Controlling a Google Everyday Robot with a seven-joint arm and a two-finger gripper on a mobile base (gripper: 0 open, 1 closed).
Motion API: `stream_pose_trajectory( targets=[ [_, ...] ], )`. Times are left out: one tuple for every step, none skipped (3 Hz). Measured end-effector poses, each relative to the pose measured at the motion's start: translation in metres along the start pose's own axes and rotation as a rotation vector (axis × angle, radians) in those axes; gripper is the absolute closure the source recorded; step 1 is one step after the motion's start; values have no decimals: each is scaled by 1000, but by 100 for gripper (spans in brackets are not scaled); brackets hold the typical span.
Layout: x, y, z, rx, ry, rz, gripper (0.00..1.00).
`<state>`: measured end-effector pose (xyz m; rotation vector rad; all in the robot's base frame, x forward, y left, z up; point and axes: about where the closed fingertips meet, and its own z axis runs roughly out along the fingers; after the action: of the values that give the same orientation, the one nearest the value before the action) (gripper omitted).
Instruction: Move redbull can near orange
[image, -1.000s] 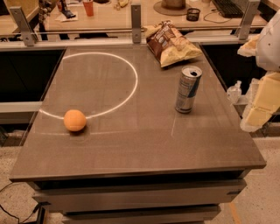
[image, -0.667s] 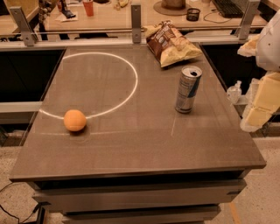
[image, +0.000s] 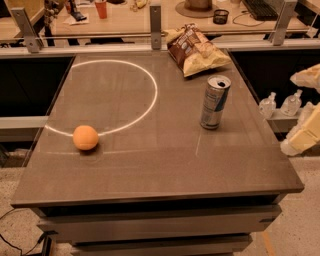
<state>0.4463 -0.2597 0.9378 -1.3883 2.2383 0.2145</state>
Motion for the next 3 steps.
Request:
stream_pose_trajectory(
  targets=[
    [31, -14, 17, 18, -201, 122, 0],
    [38, -12, 36, 32, -456, 178, 0],
    [26, -5, 26, 39, -676, 202, 0]
  ],
)
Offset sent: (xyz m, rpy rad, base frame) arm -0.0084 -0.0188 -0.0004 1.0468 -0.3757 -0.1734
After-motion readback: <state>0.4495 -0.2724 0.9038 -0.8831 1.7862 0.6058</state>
